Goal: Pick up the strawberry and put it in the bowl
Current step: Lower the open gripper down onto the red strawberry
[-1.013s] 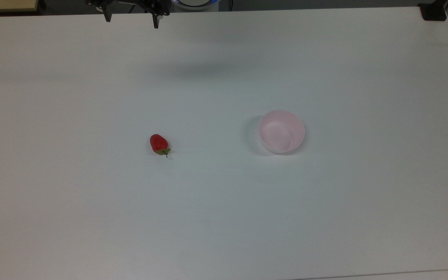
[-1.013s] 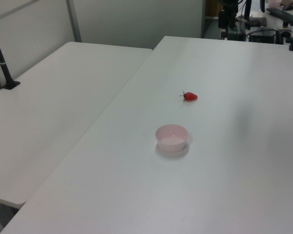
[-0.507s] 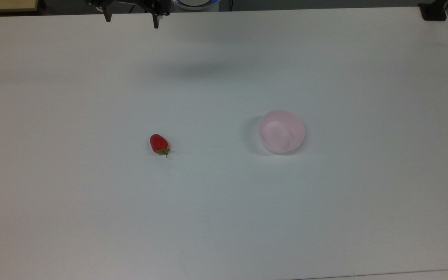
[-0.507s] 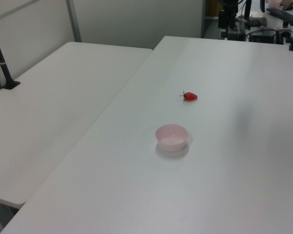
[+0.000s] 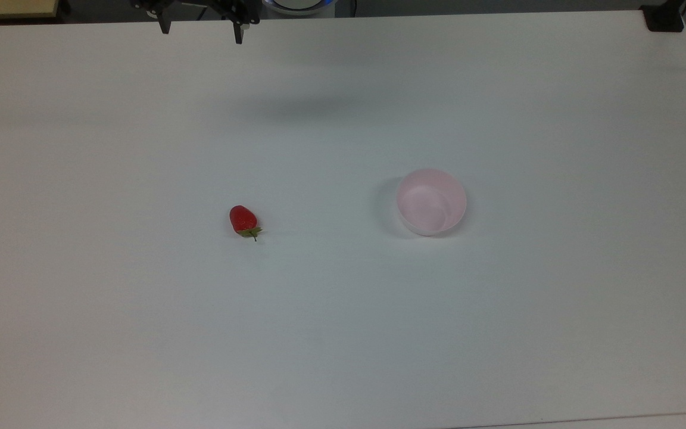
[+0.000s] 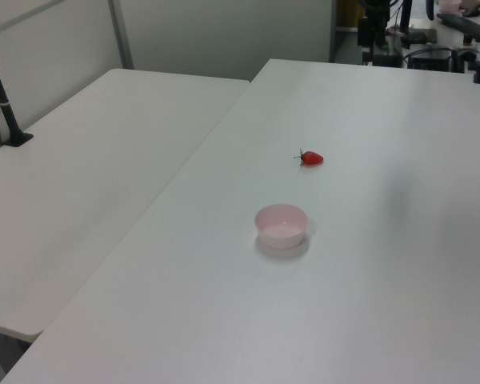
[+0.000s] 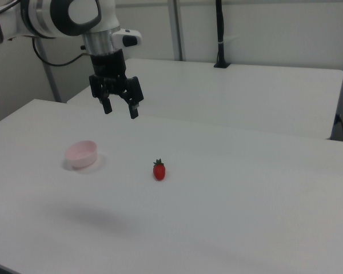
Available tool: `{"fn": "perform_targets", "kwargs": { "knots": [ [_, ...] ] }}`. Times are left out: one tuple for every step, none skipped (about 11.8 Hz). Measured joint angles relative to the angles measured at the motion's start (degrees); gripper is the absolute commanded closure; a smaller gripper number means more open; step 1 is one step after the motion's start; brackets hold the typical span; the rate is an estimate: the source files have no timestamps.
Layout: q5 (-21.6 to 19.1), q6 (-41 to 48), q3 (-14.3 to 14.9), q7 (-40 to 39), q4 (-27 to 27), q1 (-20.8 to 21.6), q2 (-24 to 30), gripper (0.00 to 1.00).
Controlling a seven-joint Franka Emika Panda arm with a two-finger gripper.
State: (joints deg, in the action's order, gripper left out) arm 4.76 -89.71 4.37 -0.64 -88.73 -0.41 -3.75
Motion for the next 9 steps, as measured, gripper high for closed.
{"fn": "perform_targets", "kwargs": {
  "knots": [
    [0.0,-1.4,0.0,0.0,0.0,0.0,0.0,0.0],
    [0.0,-2.3,0.0,-0.2,0.0,0.0,-0.3,0.0],
    [0.0,-2.8,0.0,-1.6,-0.1,-0.1,-1.0,0.0],
    [0.0,-3.2,0.1,-3.9,-0.1,-0.3,-1.9,0.0],
    [0.0,-4.6,0.1,-5.6,-0.1,-0.6,-3.0,0.0],
    [0.0,-7.2,0.1,-6.3,-0.2,-0.8,-4.7,0.0],
    [0.0,-9.2,0.1,-6.6,-0.3,-0.8,-6.1,0.0],
    [0.0,-12.1,0.1,-6.8,-0.4,-0.8,-8.6,0.0],
    [0.0,-14.6,0.1,-6.9,-0.5,-0.8,-11.0,0.0]
  ]
}}
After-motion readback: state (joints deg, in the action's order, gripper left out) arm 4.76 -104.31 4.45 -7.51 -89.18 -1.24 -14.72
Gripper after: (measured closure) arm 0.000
